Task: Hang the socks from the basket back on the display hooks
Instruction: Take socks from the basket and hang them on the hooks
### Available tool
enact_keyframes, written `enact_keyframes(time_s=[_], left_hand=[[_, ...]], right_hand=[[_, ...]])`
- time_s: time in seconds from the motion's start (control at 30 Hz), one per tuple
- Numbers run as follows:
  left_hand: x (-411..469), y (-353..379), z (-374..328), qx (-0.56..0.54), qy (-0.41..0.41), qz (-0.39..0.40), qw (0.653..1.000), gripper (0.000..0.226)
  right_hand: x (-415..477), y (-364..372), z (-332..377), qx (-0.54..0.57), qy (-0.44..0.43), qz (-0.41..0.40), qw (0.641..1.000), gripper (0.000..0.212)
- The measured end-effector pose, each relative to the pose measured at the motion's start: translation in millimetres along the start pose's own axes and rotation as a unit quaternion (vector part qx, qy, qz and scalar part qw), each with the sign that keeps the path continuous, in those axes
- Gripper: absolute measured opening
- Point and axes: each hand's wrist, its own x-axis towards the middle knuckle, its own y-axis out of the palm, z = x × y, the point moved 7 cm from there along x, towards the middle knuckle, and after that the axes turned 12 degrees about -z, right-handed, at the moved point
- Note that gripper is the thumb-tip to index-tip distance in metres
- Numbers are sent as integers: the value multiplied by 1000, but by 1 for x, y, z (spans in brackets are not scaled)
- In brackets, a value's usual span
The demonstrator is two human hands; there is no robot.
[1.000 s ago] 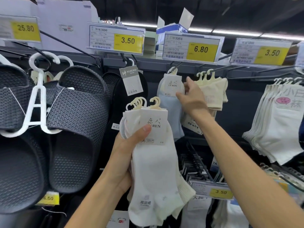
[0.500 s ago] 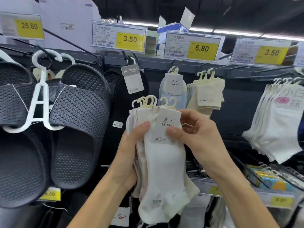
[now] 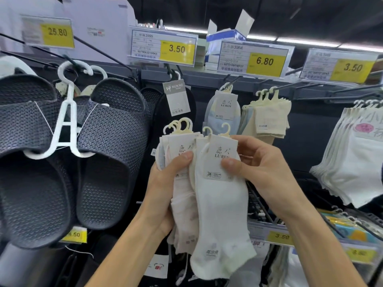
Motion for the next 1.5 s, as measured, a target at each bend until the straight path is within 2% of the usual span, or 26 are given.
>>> enact_keyframes(time_s=[0.17,0.3,0.37,0.47,0.6,0.7,0.77,0.87,0.93,1.03,1.13,1.27,1.43,1.5], left_hand=[[0,-4,-3,-4,1,-15,1000,49],[1,-7,-6,-1,9,-20,1000,35],[0,-8,-4,-1,3,-22,1000,39],[-1,-8,-3,-13,-10,-14,1000,53],[-2,-4,-10,-9,24,29,999,68],[-2,-1,-14,-35,30,38,998,58],[0,-6,-15,-49,38,16,998,51],[3,-14,-19,-46,62,-26,997,47],[3,-15,-22,-40,80,-37,995,44],[2,-11,-24,-39,96,-23,994,41],[1,-2,-21,-46,91,3,995,47],[0,5,-22,-51,93,19,994,50],[0,4,-19,-31,95,13,995,47],[2,-3,-18,-9,97,-10,995,50]], right_hand=[[-2,4,1,28,24,34,999,34],[-5,8,1,64,46,62,995,30],[-6,10,1,58,41,67,995,29],[-5,6,2,70,30,27,997,27],[-3,0,1,90,13,-19,996,22],[-4,2,2,103,-11,-4,995,19],[-4,-4,6,134,-42,-30,990,16],[-2,-21,12,251,-52,-77,963,17],[-2,-25,15,291,-32,-60,954,23],[-3,-10,14,155,-29,0,987,29],[-3,7,10,38,-55,14,998,30],[1,13,4,18,-44,10,999,40],[5,13,5,-10,-73,-5,997,19],[12,6,-1,36,-41,-31,998,16]])
